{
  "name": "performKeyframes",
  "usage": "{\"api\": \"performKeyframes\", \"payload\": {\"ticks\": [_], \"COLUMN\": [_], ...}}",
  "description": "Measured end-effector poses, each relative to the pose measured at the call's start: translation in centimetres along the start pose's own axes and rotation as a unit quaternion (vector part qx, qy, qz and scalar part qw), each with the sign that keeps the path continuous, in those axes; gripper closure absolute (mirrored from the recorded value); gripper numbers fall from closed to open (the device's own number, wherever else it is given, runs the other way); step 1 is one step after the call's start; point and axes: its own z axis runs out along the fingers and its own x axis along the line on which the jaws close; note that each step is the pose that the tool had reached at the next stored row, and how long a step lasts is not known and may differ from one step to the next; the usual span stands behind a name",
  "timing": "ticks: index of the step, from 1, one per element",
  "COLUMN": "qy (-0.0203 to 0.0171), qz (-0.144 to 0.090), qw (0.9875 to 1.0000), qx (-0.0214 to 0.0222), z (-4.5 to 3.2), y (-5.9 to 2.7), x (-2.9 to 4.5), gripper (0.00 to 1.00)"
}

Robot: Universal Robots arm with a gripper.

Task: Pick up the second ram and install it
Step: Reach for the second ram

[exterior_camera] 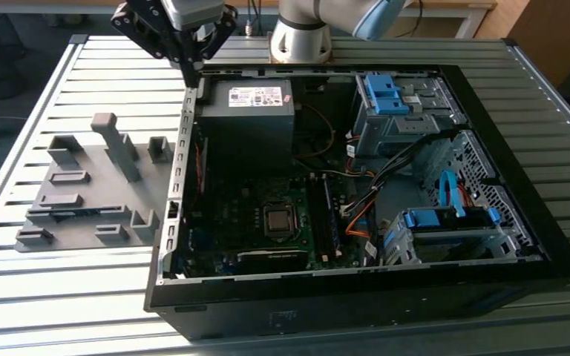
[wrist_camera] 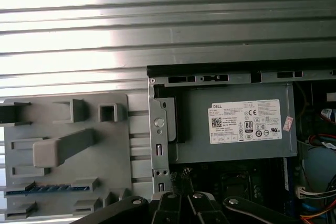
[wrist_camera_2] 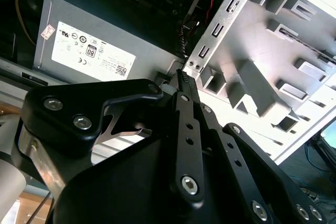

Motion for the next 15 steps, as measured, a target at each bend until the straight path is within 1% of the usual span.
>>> {"api": "performKeyframes", "payload": {"ticks": [8,15], "qy": [0.0000,0.0000], "qz": [0.000,0.000], "qw": [1.0000,1.0000], "qx": [0.0000,0.0000], "z": [0.03,0.06], "y": [-0.03,-0.08], "x": [0.33,0.95], "gripper": [0.89,0.89]}}
